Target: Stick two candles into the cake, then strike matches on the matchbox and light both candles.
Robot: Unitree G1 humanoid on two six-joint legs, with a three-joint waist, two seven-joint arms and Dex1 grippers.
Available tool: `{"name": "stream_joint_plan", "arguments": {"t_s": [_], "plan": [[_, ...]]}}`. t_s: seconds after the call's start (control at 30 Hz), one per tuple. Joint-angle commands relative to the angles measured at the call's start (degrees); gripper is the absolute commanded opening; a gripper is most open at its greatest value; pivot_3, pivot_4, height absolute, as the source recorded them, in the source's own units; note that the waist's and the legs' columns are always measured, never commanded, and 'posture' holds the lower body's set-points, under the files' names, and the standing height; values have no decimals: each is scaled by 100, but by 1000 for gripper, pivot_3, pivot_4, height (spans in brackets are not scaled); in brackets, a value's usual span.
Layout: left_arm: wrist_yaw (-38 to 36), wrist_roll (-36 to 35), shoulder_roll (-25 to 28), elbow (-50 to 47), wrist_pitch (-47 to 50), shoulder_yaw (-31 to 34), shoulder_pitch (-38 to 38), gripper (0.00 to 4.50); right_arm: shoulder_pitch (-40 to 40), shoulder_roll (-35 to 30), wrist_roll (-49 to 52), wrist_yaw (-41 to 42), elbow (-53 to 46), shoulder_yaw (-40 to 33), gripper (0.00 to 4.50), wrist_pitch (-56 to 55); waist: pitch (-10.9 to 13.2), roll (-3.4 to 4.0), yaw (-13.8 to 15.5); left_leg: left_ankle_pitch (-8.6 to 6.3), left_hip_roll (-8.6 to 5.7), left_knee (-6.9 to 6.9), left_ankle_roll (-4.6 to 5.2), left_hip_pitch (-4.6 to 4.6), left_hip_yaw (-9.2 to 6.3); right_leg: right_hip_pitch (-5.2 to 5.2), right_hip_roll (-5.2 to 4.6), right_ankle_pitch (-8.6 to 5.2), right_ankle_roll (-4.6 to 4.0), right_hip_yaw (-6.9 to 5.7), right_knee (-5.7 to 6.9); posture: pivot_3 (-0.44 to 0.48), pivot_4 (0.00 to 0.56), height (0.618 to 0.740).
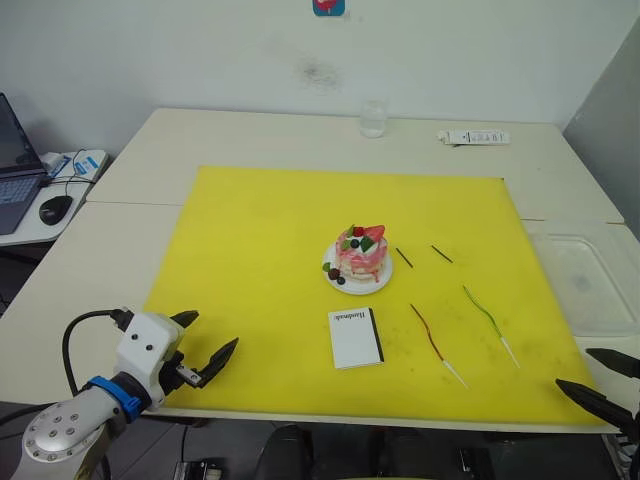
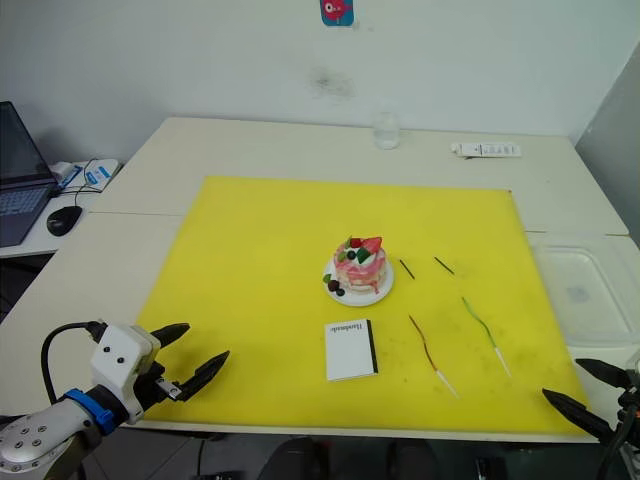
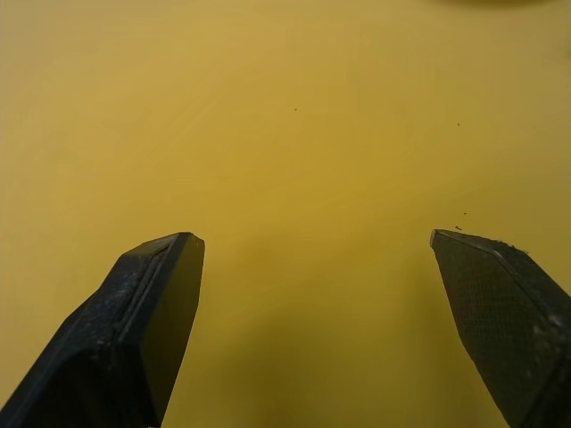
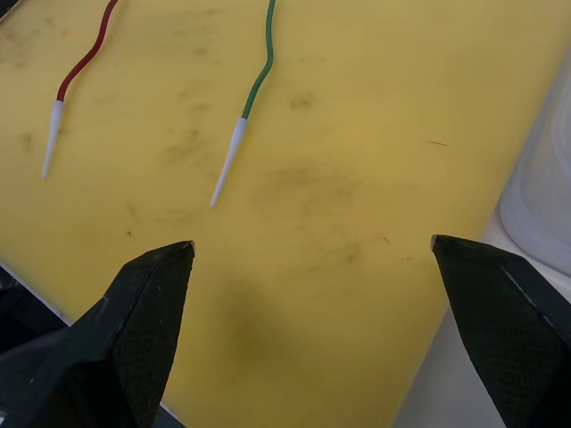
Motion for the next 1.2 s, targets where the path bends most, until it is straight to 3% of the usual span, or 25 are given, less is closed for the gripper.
{"name": "stream_joint_plan", "arguments": {"t_s": [0.03,0.67,0.87,1.07,1.2], "plan": [[72,-18,44,-75,50,82,-46,4500,-45,-54,11,22,-47,-113,4457,-45,0,0,0,0,0,0,0,0,0,0,0,0,0,0,0,0,150,740],[64,-611,41,-271,465,125,-188,4500,-101,-117,10,15,-81,-134,4457,44,-1,1,0,0,0,3,0,5,0,3,0,0,0,1,10,0,150,740],[-309,-861,250,-390,365,1,-343,4500,-100,-169,181,53,-432,-146,4457,193,-2,2,0,1,0,3,0,6,0,3,0,0,0,1,11,0,150,740],[-1285,-1428,755,-426,159,-430,-1231,4500,-397,-430,641,-88,-1089,-75,4457,853,-6,7,14,3,0,9,-2,16,1,8,3,3,-1,2,25,0,150,740],[-1880,-1781,1025,-404,228,-1170,-2437,4500,-673,-545,774,-446,-1520,115,4457,1272,-6,8,48,4,1,10,-3,15,0,10,10,3,-1,4,24,0,150,740]]}}
